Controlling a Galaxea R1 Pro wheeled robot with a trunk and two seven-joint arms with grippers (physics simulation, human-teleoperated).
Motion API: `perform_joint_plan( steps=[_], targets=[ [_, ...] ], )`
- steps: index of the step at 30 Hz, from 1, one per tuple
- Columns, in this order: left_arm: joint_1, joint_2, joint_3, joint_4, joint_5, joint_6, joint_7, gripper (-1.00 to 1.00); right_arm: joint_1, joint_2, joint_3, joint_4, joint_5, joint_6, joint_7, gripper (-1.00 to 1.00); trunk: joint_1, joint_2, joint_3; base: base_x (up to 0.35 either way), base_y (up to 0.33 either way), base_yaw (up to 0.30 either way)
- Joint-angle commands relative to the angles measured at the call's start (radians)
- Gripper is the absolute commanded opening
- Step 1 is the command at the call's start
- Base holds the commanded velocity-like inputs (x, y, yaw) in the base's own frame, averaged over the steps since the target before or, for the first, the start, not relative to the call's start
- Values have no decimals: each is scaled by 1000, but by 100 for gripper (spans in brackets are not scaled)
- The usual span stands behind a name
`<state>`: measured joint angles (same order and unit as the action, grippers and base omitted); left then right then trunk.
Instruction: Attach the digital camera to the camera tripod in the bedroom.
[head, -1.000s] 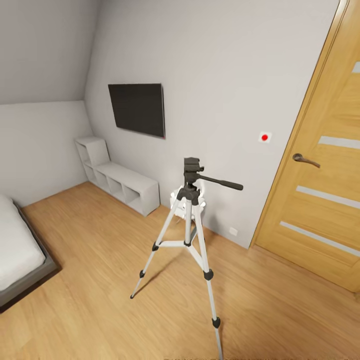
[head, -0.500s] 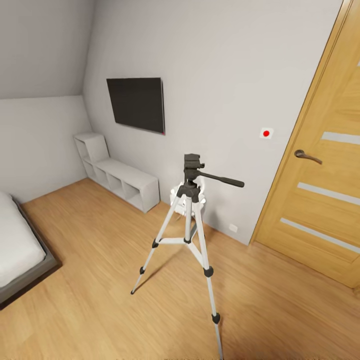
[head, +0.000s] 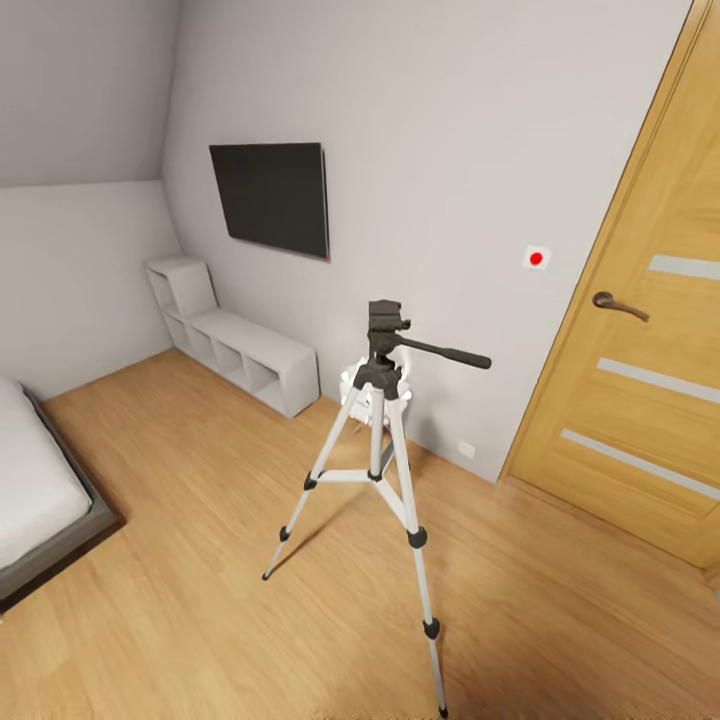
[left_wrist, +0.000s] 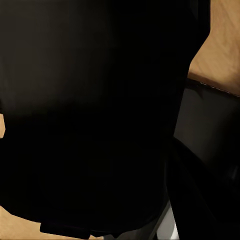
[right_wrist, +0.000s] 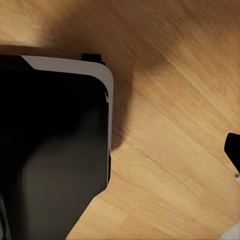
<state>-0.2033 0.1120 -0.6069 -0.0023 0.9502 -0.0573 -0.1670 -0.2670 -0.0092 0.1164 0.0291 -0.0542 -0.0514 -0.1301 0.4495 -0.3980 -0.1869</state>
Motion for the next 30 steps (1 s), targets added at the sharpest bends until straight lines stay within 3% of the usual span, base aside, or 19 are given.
perform_joint_plan(
  steps=[1, 30],
  targets=[
    [-1, 0, -8, 1, 7, -3, -3, -100, -1, 0, 8, 3, -6, -5, -2, 100, 0, -2, -4, 0, 0, 0],
    [-1, 1, -8, 1, 7, -3, -3, -100, -1, 2, 8, 3, -6, -5, -2, 100, 0, -2, -50, 0, 0, 0]
  ],
)
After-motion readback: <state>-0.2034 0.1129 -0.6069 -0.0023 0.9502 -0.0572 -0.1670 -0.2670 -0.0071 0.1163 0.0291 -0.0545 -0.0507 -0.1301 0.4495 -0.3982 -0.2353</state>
